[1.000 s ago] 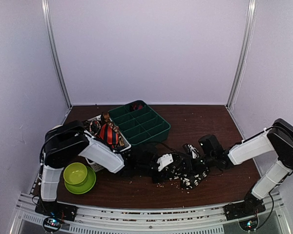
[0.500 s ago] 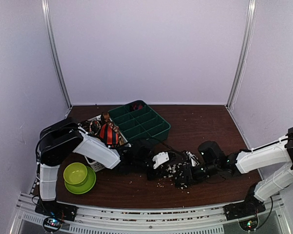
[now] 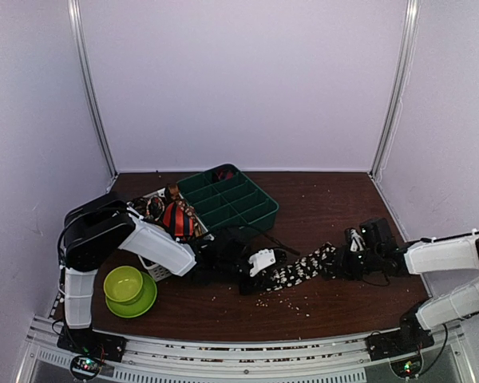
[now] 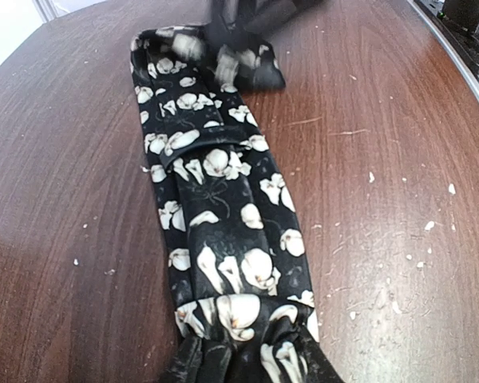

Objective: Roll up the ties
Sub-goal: Roll the tie at the center of the board.

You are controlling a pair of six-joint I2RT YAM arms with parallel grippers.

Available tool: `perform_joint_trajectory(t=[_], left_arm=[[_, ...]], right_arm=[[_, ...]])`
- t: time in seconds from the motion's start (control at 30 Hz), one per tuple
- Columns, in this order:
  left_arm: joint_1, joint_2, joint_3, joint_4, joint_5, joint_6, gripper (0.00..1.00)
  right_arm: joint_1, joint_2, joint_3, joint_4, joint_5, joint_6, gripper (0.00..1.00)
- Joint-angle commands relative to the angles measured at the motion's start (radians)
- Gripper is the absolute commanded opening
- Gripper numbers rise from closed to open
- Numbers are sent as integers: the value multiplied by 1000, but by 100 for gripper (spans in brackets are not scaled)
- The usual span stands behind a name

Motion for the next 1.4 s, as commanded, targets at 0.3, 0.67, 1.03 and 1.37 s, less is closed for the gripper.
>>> perform_joint_trajectory(t=[0.3,0.67,1.03,1.37], left_arm=[[9,24,-22,-151,0,27,23],[10,40,-3,-168,1,29,23],[10,43,-7,-167,3,29,23],[10,43,-5,-168,7,28,23]], right_arm=[[-248,-266,71,-305,-101,-197,41],[193,-89,98,-107,48,-14,46],[186,47,133,-124,407,-68,46],[-229,-99,271,-370,556,-269,46]])
